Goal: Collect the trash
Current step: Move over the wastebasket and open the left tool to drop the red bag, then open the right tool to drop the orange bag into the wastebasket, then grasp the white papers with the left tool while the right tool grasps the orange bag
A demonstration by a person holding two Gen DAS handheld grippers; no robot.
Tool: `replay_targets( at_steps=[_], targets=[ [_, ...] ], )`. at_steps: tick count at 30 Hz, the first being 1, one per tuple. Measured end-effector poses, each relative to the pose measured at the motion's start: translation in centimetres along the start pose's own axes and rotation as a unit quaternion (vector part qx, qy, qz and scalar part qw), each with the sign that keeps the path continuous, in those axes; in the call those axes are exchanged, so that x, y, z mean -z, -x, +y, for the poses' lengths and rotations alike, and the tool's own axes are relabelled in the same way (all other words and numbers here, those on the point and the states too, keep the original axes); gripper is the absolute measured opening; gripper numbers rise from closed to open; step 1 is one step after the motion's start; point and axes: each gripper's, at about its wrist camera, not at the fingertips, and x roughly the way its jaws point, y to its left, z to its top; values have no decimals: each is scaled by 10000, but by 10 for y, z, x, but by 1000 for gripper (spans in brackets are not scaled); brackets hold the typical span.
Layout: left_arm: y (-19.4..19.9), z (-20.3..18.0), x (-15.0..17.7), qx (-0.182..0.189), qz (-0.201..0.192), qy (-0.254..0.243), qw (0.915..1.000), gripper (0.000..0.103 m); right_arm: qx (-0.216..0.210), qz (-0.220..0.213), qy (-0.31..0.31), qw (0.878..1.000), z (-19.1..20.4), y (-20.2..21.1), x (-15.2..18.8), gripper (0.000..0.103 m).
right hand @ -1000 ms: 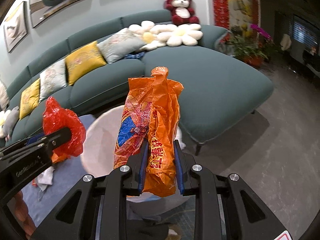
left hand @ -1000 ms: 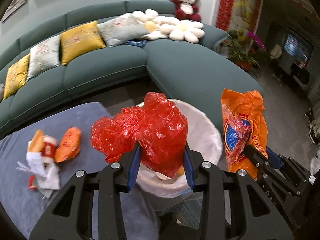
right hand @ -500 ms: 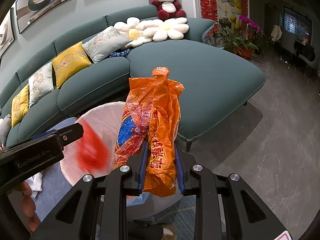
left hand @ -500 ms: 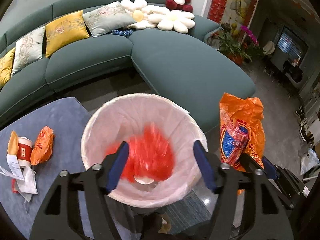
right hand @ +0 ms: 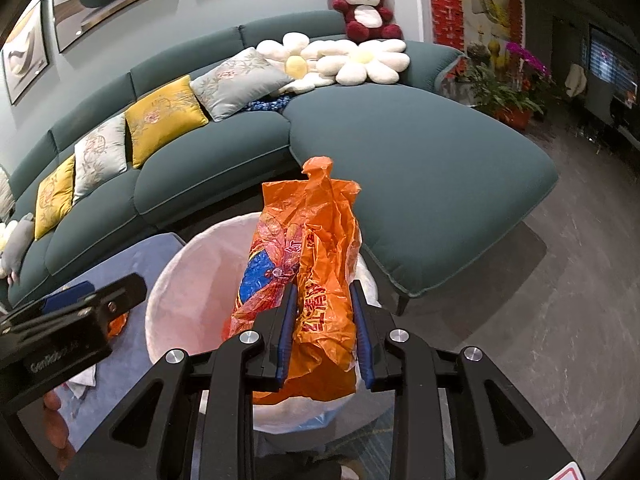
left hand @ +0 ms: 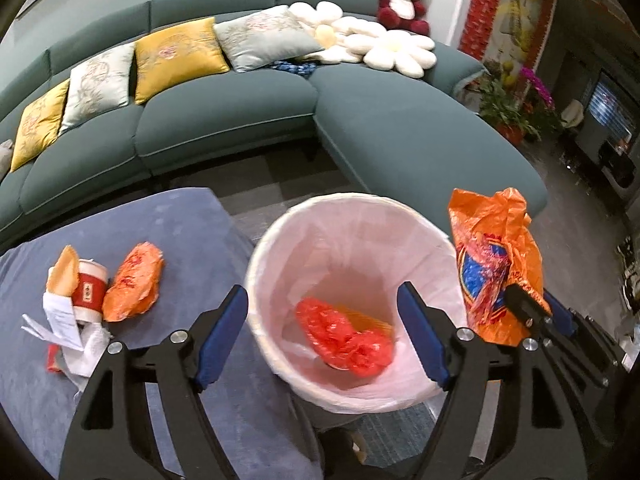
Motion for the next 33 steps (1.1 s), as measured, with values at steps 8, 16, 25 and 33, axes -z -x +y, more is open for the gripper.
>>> replay_targets(
  at_steps=[8,16,25,33],
  targets=[
    [3,36,3,-258,-5,315,9992,76,-31,-219,99,9997,25,-1,-11,60],
    [16,74,13,-488,-71,692,9964,86,-185,-269,282,9991,55,11,-10,61],
    [39,143,32,-938,-100,1164,9887,88,-473,-187,590,9970,108,22,3,61],
    [54,212,57,-1465,-30,1690,9747,90,-763,7,957,9925,171,22,26,62]
  ],
)
